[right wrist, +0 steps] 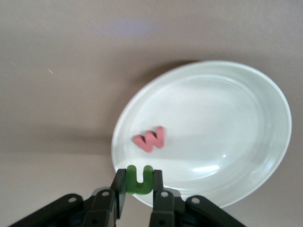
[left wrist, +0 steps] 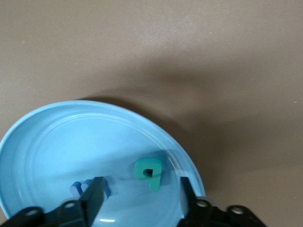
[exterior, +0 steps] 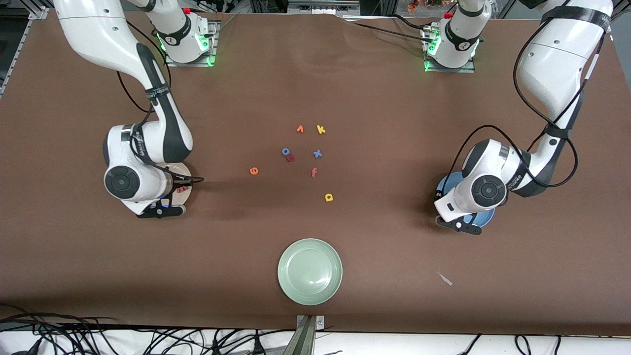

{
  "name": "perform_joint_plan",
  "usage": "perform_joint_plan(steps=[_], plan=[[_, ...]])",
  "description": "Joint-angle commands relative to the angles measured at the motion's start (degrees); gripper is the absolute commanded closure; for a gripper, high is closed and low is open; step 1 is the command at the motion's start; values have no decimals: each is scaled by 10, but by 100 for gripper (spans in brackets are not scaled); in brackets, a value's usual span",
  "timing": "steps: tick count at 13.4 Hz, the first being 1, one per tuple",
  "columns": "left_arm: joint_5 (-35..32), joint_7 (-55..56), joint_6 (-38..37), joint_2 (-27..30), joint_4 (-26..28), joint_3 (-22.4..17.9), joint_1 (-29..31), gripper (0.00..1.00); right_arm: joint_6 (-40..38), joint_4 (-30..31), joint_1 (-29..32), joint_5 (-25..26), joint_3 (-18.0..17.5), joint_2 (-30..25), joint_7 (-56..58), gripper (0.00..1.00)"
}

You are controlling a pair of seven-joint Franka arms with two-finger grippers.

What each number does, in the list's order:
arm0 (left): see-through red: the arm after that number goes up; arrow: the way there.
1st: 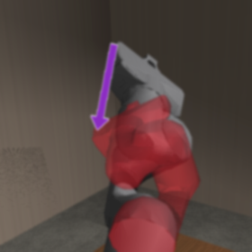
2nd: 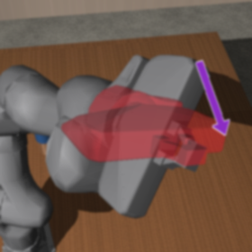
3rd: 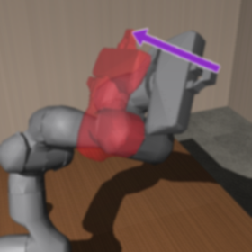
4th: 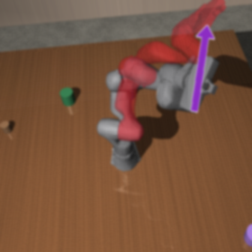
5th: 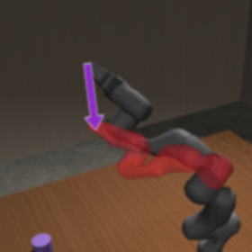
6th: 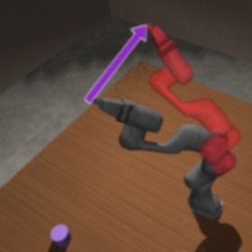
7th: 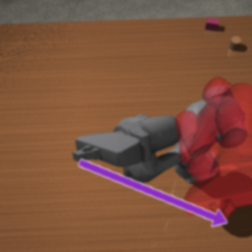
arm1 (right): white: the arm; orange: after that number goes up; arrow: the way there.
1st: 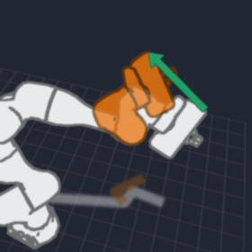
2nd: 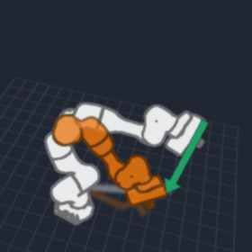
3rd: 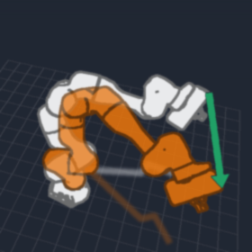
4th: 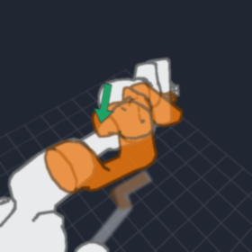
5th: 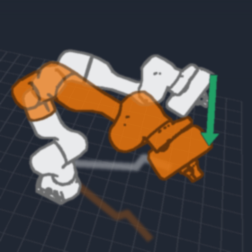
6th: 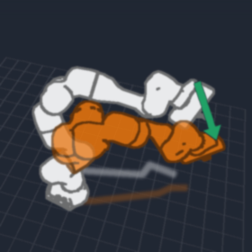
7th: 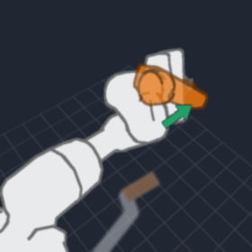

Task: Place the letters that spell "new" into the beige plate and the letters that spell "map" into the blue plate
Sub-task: 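Drop the teal letter on the blue plate while the right places u, then reach the yellow letter with the left gripper while the right reaches e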

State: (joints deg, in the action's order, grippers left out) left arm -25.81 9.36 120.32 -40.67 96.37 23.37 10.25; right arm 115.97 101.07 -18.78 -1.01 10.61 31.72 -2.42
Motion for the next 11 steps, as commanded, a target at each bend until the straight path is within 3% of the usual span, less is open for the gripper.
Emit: perform_joint_plan(steps=[1,3,4,6,8,11], plan=[[-4,3,-33,25,-3,38,1,0,86,108,-2,7,17,-54,52,85],[35,51,-41,26,-8,72,1,0,130,137,-2,3,28,-61,81,84],[45,91,-41,26,-9,83,-5,0,135,139,-2,0,30,-60,84,79],[46,177,-40,20,-26,91,-38,0,130,135,-2,-10,29,-60,71,0],[49,271,-38,4,-52,90,-92,0,103,110,-3,-43,29,-61,73,0],[59,375,-34,-49,-125,88,-158,0,68,83,-10,-55,20,-61,52,0]])
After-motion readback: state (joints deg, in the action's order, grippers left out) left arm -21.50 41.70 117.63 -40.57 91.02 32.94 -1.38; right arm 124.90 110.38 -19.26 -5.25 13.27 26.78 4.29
